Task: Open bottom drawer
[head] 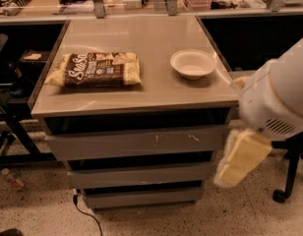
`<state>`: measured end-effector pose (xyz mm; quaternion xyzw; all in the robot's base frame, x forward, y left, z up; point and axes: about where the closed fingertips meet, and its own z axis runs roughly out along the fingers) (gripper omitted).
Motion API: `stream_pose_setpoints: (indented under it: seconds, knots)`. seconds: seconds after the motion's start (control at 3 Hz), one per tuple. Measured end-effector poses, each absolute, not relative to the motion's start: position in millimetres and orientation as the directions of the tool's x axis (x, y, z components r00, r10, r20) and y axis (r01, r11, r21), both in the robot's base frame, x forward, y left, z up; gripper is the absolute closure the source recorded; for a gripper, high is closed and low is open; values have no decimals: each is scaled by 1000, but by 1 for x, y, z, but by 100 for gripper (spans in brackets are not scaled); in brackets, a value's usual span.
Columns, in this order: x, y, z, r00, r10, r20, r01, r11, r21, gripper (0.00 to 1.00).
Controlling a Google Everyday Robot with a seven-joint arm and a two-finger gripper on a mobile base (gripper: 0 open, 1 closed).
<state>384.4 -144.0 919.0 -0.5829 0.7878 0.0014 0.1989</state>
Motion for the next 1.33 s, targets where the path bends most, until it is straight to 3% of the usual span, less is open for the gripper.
stream_pose_setpoints:
  seconds: [0.33,1.33]
  knots:
    - [361,-104,839,-250,-912,-326,-946,302,-118,0]
    - [336,-95,759,-260,-922,-286,-960,278,-25,0]
